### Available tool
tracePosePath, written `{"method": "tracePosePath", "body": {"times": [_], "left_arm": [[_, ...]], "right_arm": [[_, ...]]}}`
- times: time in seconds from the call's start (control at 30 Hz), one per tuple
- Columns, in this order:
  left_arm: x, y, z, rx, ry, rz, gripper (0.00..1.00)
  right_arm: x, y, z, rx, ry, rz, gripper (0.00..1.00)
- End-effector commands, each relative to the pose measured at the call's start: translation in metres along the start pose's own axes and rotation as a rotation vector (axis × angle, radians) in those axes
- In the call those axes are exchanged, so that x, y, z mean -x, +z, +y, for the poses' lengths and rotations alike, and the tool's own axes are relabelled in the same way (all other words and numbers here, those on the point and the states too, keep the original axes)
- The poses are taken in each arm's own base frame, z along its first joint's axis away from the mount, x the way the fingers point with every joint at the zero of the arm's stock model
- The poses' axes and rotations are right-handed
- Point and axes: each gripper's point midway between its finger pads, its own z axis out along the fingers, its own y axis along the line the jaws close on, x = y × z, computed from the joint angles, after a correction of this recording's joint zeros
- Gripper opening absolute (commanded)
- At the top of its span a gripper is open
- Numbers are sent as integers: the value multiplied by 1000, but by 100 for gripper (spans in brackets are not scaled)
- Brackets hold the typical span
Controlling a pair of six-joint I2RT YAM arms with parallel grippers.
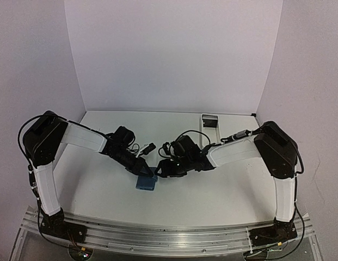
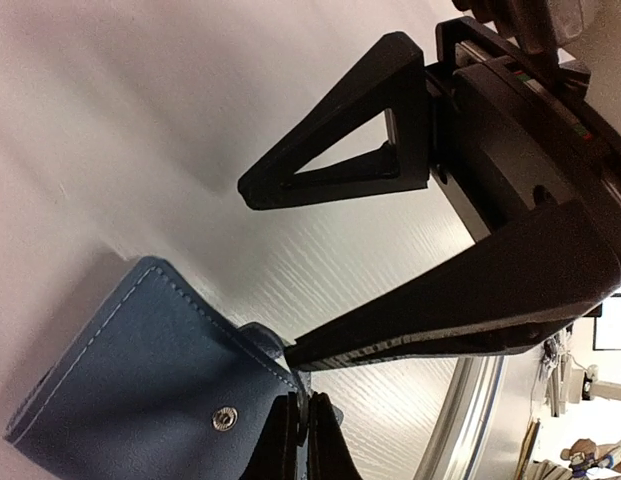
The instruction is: Put the credit cards into the card holder
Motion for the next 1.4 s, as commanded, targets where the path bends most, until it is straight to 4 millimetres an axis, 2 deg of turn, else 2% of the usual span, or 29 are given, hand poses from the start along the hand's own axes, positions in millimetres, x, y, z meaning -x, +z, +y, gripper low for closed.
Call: {"method": "tracePosePath", "body": {"times": [0.0, 0.1, 0.2, 0.4, 0.57, 0.63, 0.67, 0.7, 0.77, 0.83, 0.9, 1.07, 1.23, 1.3, 1.37], "left_arm": [[14, 0, 11, 27, 12, -32, 0], [9, -2, 30, 57, -107, -30, 0], [3, -3, 39, 81, -178, -26, 0], [6, -2, 50, 128, -200, -54, 0], [-1, -4, 62, 198, -218, -39, 0], [-9, -4, 71, 243, -247, -18, 0], [-13, -4, 74, 259, -263, -7, 0], [-16, -4, 76, 269, -279, 1, 0], [-21, -4, 78, 283, -304, 12, 0], [-24, -5, 78, 288, -323, 19, 0], [-25, -6, 79, 296, -337, 22, 0], [-26, -10, 79, 322, -391, 30, 0], [-23, -13, 72, 307, -411, 36, 0], [-21, -14, 71, 310, -416, 39, 3], [-17, -16, 69, 315, -416, 41, 12]], "right_arm": [[27, -24, 6, -74, -59, -69, 59], [35, -25, 8, -76, -72, -90, 60], [36, -21, 11, -65, -72, -86, 60], [27, -9, 18, -14, -26, -48, 57], [30, -6, 34, 29, -66, -71, 55], [26, 2, 38, 43, -76, -65, 48], [25, 7, 39, 48, -71, -59, 41], [22, 14, 37, 45, -51, -49, 38], [17, 26, 30, 29, -8, -34, 37], [15, 30, 22, 4, 36, -37, 44], [14, 34, 14, -32, 60, -48, 47], [2, 44, -2, -83, 95, -41, 32], [-7, 46, -12, -125, 100, -39, 31], [-8, 47, -13, -128, 100, -37, 32], [-9, 50, -12, -125, 103, -33, 34]]}}
